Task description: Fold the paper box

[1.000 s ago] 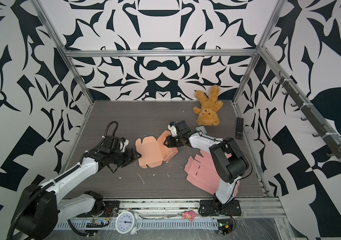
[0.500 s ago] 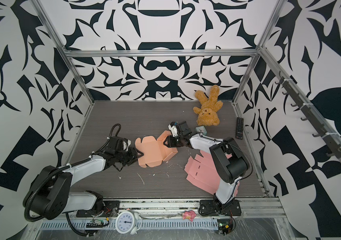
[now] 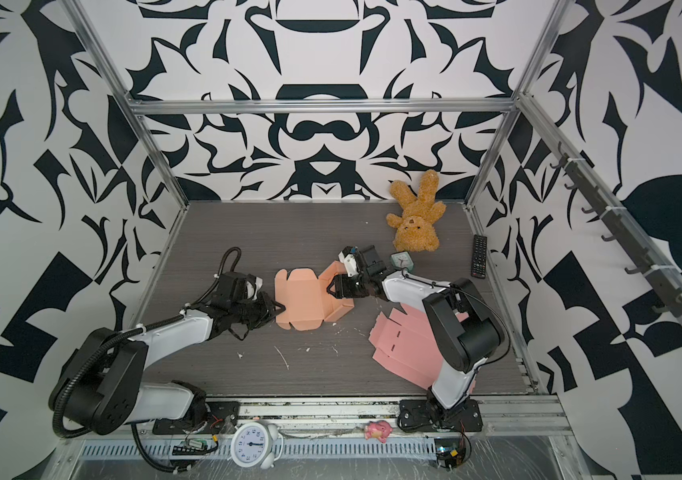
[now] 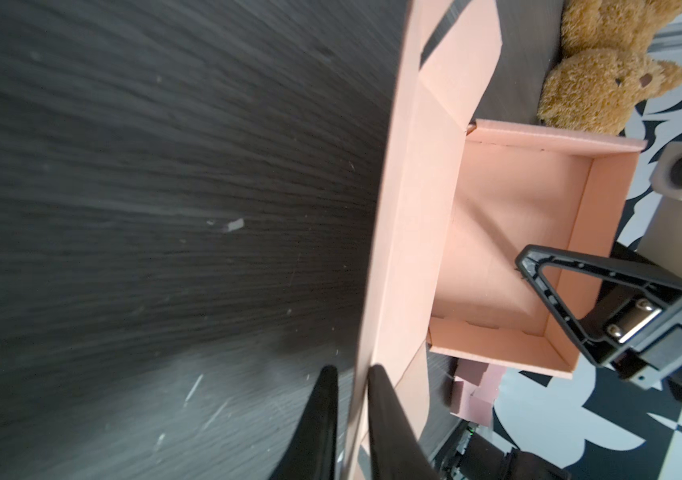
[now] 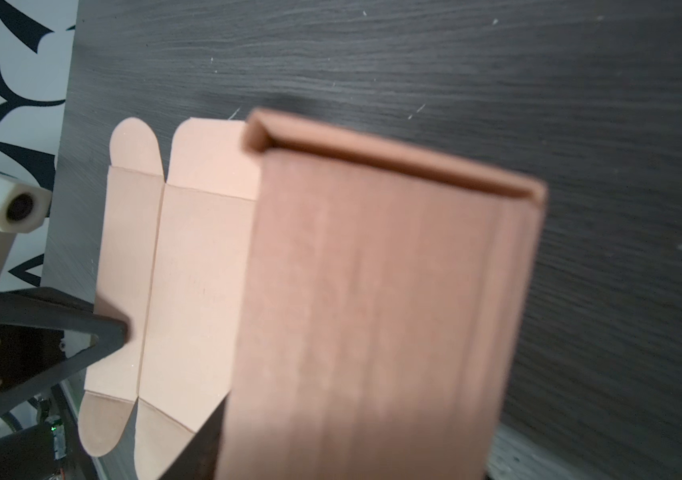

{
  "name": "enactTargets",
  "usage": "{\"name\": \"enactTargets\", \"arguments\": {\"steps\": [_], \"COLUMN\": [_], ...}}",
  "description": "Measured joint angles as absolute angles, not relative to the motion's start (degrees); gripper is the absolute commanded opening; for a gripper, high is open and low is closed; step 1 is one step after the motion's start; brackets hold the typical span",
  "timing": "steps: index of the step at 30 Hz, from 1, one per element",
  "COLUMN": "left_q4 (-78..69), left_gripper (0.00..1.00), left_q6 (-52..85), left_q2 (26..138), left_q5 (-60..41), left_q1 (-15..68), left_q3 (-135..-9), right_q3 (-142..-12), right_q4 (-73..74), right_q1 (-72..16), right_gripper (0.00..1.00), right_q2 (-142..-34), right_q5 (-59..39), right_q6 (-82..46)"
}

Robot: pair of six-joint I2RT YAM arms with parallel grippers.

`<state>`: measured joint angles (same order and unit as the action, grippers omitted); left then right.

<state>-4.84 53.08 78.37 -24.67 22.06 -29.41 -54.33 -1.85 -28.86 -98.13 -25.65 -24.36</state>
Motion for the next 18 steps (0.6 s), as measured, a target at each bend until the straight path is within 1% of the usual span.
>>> {"name": "enactTargets", "arguments": {"steps": [3,10,15,18], "left_q4": [-4.36,-1.89,0.58,2.94], "left_gripper": [0.13,0.05,0.05,0.04], "left_q6": [52.88,51.66,48.95,46.11], "left_q2": [78.04,76.66,75.72,74.91], "left_q5": [-24.49,-23.99,-23.81,-23.77], "left_q1": [22.06,22.06,22.06,22.06], "left_q3": [-29.43,-30.15,-31.77,-33.3], "right_q3": [-53.43,-50.7,-48.6,-47.83], "right_q4": [-1.83,-2.37,-4.29,-6.15], "right_q1": [-28.86,-28.86,-28.86,-28.86], "right_gripper": [0.67,0.82,0.93,0.96], "right_q2": [-97.01,-92.97,-87.7,-84.47], "right_q5": [-25.43,-24.27,-22.04,-20.56], "right_q6": [-24.47,-24.99,-25.3,-25.28]}}
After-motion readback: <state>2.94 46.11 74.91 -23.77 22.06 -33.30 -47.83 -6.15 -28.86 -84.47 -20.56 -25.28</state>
